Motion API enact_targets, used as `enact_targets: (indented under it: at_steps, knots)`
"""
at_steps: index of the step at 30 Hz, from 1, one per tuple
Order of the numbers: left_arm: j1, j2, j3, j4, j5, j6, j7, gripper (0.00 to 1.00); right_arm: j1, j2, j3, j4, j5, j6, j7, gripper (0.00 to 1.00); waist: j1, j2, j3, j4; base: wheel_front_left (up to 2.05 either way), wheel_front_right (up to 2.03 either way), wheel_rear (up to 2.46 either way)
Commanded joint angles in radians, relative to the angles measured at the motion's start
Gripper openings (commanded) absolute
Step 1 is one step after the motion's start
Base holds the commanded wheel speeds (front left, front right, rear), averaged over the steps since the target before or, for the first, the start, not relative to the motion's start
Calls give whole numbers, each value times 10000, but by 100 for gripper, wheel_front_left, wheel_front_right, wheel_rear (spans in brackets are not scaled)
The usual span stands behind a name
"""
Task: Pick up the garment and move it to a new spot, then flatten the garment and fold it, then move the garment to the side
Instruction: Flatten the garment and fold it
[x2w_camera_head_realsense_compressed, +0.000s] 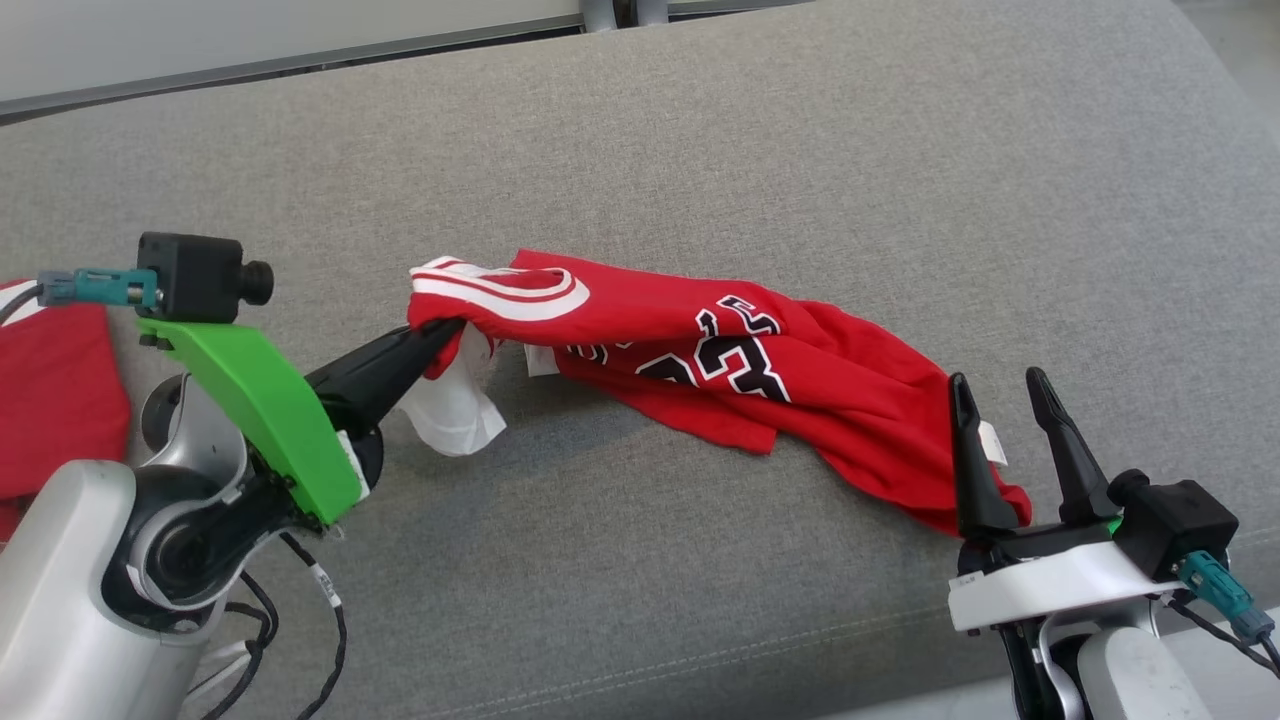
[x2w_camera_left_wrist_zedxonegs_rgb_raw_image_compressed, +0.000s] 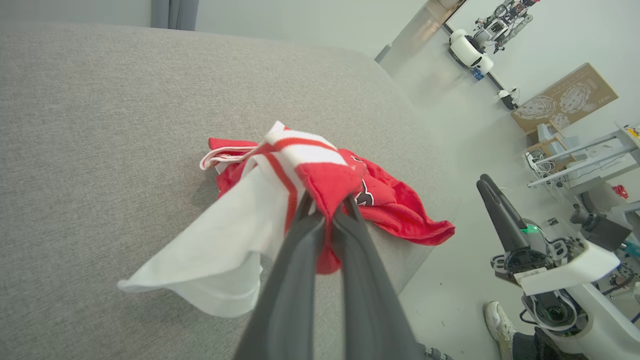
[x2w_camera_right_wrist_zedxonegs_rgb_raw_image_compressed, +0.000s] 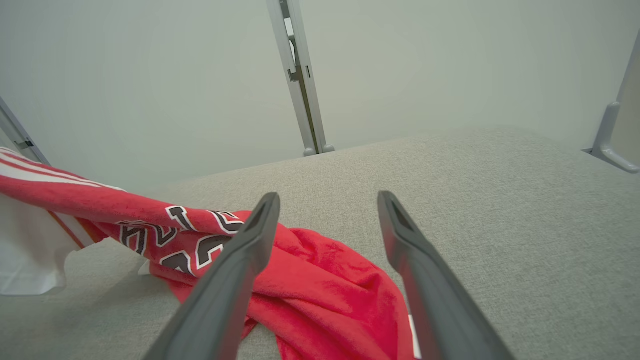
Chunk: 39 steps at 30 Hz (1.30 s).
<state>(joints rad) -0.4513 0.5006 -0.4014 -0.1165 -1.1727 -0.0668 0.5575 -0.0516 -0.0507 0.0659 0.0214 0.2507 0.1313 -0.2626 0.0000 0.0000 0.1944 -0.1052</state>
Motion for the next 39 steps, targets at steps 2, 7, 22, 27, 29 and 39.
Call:
enact_targets:
  at_steps: [2,7,22,27,29,39]
  knots:
    - [-244,13,169,550,-382,123,188,0,-138,-10,46,25,84,-10,-21,100,0,0,103,-81,0,0,0]
    - [-1185,-266,379,2895,-1260,276,948,0,-418,-10,251,28,61,-10,-21,100,0,0,398,-371,0,0,0]
    - [-4133,-484,616,6807,-581,-108,200,0,-953,-12,677,-33,150,-10,-21,100,0,0,1497,-1192,0,0,0]
    - [-4625,-676,606,7632,-291,-295,-499,100,-1029,-8,682,-35,227,-10,-21,100,0,0,1680,-1216,0,0,0]
    - [-4760,-698,569,7819,-117,-392,-924,100,-1052,-10,665,-27,227,-10,-21,100,0,0,1735,-1171,0,0,0]
    - [-4399,-435,417,7668,1605,-413,-4521,100,-1204,-11,458,-39,0,-10,-21,100,0,0,1597,-632,0,0,0]
